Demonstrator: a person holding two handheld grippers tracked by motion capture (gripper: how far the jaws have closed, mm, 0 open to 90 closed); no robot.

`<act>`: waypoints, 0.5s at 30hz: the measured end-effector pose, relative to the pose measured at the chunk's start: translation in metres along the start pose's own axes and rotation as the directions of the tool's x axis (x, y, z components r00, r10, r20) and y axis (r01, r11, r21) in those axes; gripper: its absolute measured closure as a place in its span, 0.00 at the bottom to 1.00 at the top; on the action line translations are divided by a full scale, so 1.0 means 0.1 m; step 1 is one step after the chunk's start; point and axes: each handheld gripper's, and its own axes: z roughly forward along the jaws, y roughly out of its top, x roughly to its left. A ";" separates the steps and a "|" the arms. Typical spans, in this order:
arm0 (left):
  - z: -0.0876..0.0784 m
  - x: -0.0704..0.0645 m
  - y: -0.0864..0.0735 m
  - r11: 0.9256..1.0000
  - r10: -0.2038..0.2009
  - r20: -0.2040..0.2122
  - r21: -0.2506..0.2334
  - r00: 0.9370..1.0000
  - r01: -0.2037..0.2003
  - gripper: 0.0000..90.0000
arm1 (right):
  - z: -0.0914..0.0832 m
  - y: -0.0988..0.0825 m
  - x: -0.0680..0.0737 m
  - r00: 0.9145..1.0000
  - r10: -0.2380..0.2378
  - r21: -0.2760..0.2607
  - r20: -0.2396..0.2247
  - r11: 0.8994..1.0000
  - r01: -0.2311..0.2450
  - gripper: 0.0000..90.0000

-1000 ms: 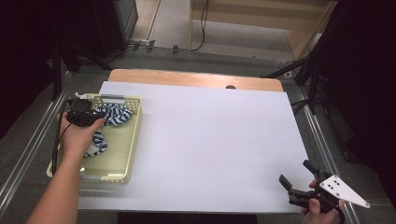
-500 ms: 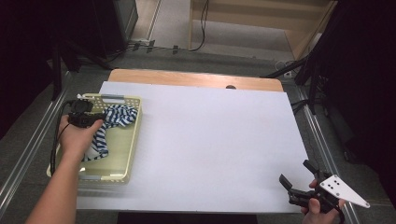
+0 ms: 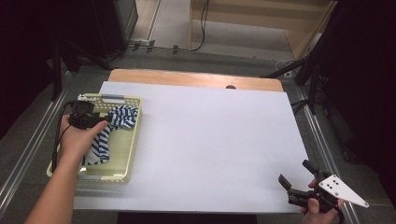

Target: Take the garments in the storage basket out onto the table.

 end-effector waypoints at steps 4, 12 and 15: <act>0.09 0.01 -0.03 1.000 0.005 -0.005 0.026 1.000 -0.005 0.40 | 0.00 0.00 -0.01 1.000 0.003 0.001 -0.001 1.000 -0.003 0.00; 0.23 0.01 -0.05 0.996 -0.025 0.002 0.089 1.000 0.025 0.34 | 0.01 -0.01 -0.01 1.000 0.003 0.005 -0.003 1.000 -0.003 0.00; 0.27 0.03 -0.05 0.992 -0.055 0.011 0.113 0.998 0.053 0.30 | 0.01 -0.01 -0.01 1.000 0.003 0.006 -0.003 1.000 -0.003 0.00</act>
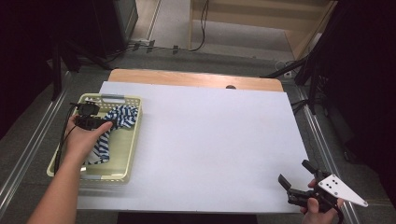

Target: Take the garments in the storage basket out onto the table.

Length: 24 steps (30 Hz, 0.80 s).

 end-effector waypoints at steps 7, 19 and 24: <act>0.06 0.02 -0.01 0.999 -0.019 0.031 0.043 0.999 0.017 0.27 | 0.01 0.00 0.01 1.000 -0.001 0.003 -0.003 1.000 0.001 0.00; 0.08 -0.08 -0.04 0.995 0.090 -0.040 0.056 0.995 -0.088 0.36 | 0.00 0.00 0.00 1.000 -0.002 0.000 0.001 1.000 0.002 0.00; 0.06 -0.11 -0.05 0.992 0.117 -0.033 0.059 0.993 -0.115 0.52 | 0.00 -0.01 -0.01 1.000 0.003 0.002 0.000 1.000 -0.003 0.00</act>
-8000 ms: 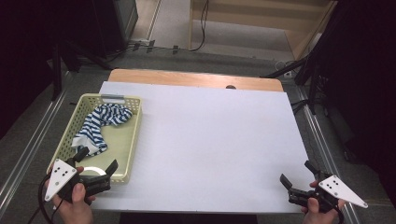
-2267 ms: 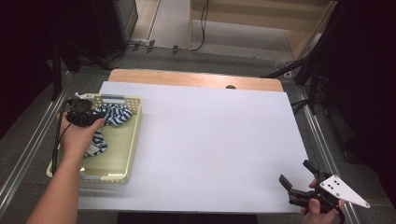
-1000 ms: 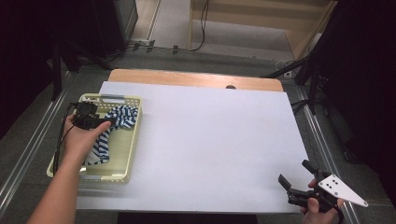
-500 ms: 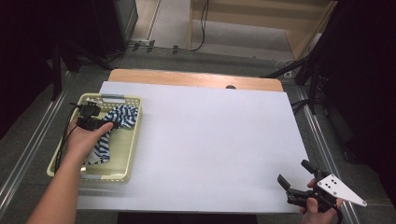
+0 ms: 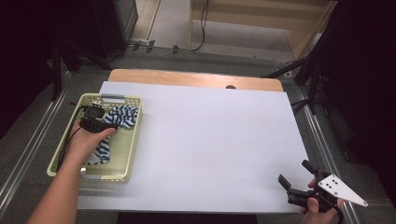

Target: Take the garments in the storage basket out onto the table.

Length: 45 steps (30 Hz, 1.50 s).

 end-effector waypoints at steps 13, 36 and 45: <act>-0.03 0.06 0.00 0.999 -0.028 0.047 -0.014 0.998 0.029 0.75 | 0.01 0.00 0.00 1.000 -0.001 0.005 0.000 1.000 0.001 0.00; -0.31 0.10 0.01 0.973 -0.056 0.005 -0.226 0.998 0.056 0.78 | 0.01 -0.01 -0.01 1.000 0.005 0.003 0.006 1.000 -0.005 0.00; -0.40 0.10 0.01 0.955 -0.054 -0.009 -0.293 0.999 0.049 0.78 | 0.00 -0.01 -0.02 1.000 0.006 -0.001 0.008 1.000 -0.006 0.00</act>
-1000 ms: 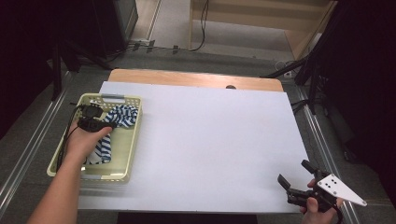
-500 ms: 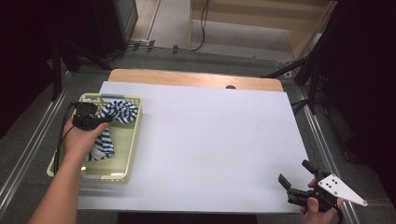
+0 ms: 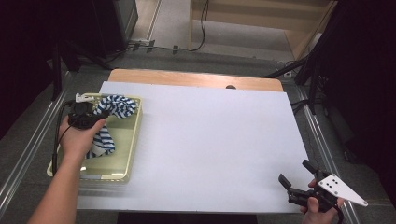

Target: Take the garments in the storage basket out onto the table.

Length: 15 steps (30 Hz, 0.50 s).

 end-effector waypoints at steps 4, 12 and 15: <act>-0.04 0.00 0.01 1.000 -0.003 -0.002 -0.030 1.000 0.003 0.78 | -0.01 0.00 0.00 1.000 -0.001 -0.001 0.002 1.000 0.001 0.00; -0.14 0.00 0.06 0.994 -0.034 0.014 -0.107 0.999 0.035 0.78 | -0.02 0.00 -0.01 1.000 0.000 -0.007 0.010 1.000 0.000 0.00; -0.16 -0.01 0.06 0.992 -0.032 0.006 -0.121 0.999 0.033 0.78 | -0.02 0.00 -0.01 1.000 0.003 -0.007 0.011 1.000 -0.003 0.00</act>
